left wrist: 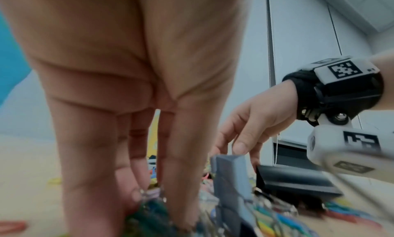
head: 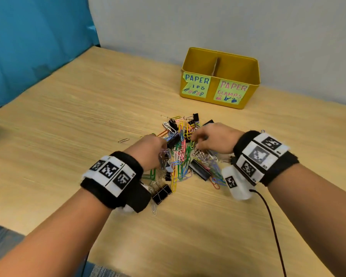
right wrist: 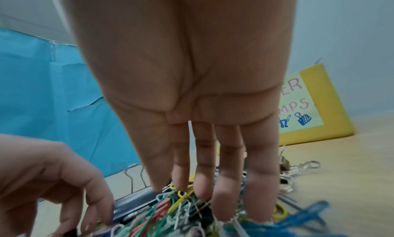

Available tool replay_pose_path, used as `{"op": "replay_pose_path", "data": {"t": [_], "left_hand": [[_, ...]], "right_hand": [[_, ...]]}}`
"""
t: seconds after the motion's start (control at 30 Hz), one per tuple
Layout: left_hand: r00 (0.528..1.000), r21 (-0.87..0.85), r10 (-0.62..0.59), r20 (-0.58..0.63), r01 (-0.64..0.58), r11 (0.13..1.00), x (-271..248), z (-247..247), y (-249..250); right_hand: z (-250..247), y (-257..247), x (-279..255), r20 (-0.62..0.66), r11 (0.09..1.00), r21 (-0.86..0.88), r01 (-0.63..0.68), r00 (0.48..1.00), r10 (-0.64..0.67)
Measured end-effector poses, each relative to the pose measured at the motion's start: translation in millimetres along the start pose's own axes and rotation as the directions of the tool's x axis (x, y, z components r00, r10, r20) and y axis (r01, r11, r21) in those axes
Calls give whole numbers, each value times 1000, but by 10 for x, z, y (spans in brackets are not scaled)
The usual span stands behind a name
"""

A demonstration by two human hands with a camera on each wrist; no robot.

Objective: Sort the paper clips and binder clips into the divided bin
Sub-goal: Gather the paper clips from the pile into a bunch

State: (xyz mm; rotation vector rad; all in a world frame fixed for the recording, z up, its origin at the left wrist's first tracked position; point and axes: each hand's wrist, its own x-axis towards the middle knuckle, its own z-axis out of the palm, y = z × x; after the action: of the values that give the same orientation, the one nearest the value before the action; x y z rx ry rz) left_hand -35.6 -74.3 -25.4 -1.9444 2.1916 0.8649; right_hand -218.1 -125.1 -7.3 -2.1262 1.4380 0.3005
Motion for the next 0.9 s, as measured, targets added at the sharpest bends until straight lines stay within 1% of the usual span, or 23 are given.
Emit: {"op": "replay_pose_path", "data": {"t": [0.1,0.13,0.2,0.23,0.3,0.37,0.4,0.43,0.5,0.53,0.6,0.63,0.7,0.77,0.8,0.83,0.9], "left_hand": [[996,-28,23,-81,-25,999,81,-54,8],[994,-31,36,-104,-39,999,100,-71,14],[989,-67,77,-123,-85,994,111,-99,49],[987,-94,112,-116,-123,988,109,-109,71],[981,-107,186,-55,-191,976,105,-125,97],[979,-26,200,26,-199,980,111,-132,84],[982,20,184,40,-185,983,118,-137,67],[986,48,161,32,-162,986,122,-139,46],[990,38,136,-33,-135,990,120,-149,26],[987,16,139,-78,-138,990,115,-156,32],[973,-30,182,-146,-188,982,89,-158,92],[966,-32,216,-142,-223,974,64,-153,136],[959,2,278,-49,-278,961,30,-107,195],[962,74,265,67,-270,960,33,-50,195],[966,115,243,92,-253,961,42,-34,181],[970,142,225,88,-236,961,52,-35,167],[977,146,208,38,-211,967,63,-75,171]], "right_hand": [[-44,-54,28,-145,997,72,33,989,-22],[-44,-76,35,-159,996,70,49,987,-37],[-24,-114,58,-113,997,2,83,990,-82],[-6,-122,69,-65,995,-49,92,993,-95],[2,-103,76,8,989,-122,81,997,-81],[-33,-48,68,-7,991,-126,38,999,-40],[-51,-22,66,-32,992,-126,13,999,-17],[-63,-3,73,-60,992,-124,-10,998,2],[-75,-15,79,-115,994,-107,-14,993,2],[-73,-53,79,-131,996,-89,13,991,-24],[-49,-155,77,-112,995,-53,85,990,-91],[-32,-205,84,-81,991,-61,116,989,-121],[8,-267,102,17,982,-115,147,989,-146],[27,-236,134,88,975,-166,150,987,-137],[18,-200,134,96,975,-174,136,988,-121],[-3,-160,121,90,979,-170,116,991,-102],[-75,-86,64,47,985,-155,76,996,-69]]}}
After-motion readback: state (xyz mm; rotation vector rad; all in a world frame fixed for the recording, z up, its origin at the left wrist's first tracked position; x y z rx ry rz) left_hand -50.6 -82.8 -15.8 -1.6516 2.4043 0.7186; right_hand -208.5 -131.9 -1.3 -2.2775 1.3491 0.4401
